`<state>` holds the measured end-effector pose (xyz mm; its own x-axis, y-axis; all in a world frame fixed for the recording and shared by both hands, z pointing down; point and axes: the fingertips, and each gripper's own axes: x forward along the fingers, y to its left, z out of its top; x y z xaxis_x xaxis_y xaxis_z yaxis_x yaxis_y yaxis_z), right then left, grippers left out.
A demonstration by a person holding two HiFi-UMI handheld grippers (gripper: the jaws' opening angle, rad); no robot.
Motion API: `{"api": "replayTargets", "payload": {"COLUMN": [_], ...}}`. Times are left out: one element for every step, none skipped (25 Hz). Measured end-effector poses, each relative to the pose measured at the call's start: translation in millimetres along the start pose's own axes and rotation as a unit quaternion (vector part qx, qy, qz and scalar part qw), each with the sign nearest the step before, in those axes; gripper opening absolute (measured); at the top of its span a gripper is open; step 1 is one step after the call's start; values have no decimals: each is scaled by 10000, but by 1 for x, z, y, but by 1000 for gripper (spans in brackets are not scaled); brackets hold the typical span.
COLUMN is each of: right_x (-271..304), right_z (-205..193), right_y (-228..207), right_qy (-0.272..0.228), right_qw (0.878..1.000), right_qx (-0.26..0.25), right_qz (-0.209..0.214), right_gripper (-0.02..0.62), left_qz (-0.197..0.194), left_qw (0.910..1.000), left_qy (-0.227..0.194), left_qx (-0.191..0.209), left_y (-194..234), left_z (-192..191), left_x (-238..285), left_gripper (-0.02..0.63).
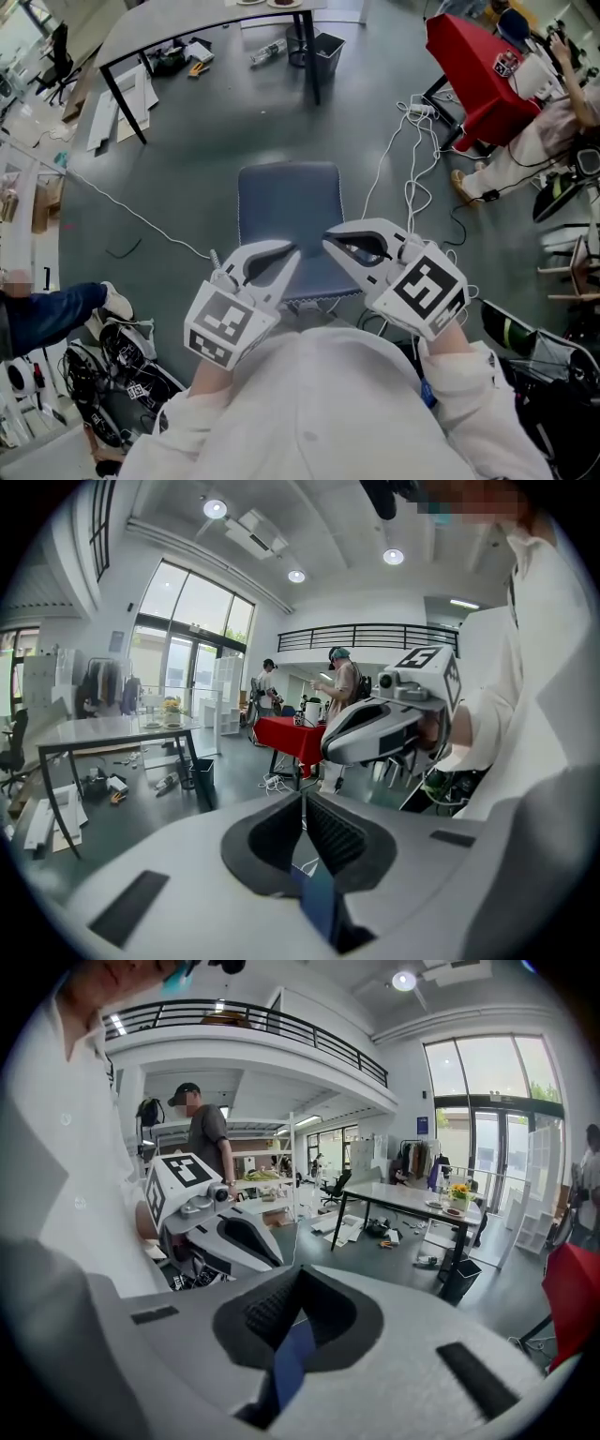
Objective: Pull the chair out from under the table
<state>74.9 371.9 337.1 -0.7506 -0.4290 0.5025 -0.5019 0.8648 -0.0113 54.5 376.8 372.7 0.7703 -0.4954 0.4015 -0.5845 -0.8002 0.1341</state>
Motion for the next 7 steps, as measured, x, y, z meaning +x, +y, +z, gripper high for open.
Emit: {"api": "replayTargets", "payload": {"right_x": [0, 1, 3, 5, 8, 10, 12], "right_z": [1, 1, 1, 0, 0, 0, 0], "right_y": [0, -1, -1, -2, -1, 1, 2], "right_qy": [-35, -67, -105, -151, -195, -233, -271], "right_qw": [10000, 9999, 9999, 9998, 9996, 9995, 9993], "right_qx": [21, 43, 57, 67, 85, 110, 138], "right_qz": [-39, -75, -111, -146, -176, -202, -227], "right_gripper": [2, 2, 2, 2, 2, 2, 2], "left_qz": [26, 51, 71, 88, 104, 118, 130], "left_qw": [10000, 9999, 9999, 9998, 9997, 9997, 9996], "left_qy": [-21, -54, -74, -73, -60, -43, -26], "left_qx": [-42, -83, -124, -161, -190, -211, -229], "left_y": [1, 2, 5, 7, 9, 10, 11], "left_z": [1, 3, 3, 3, 1, -1, -2], "left_x": [0, 0, -2, -4, -8, -12, -15], "left_gripper": [26, 26, 26, 26, 26, 26, 26]}}
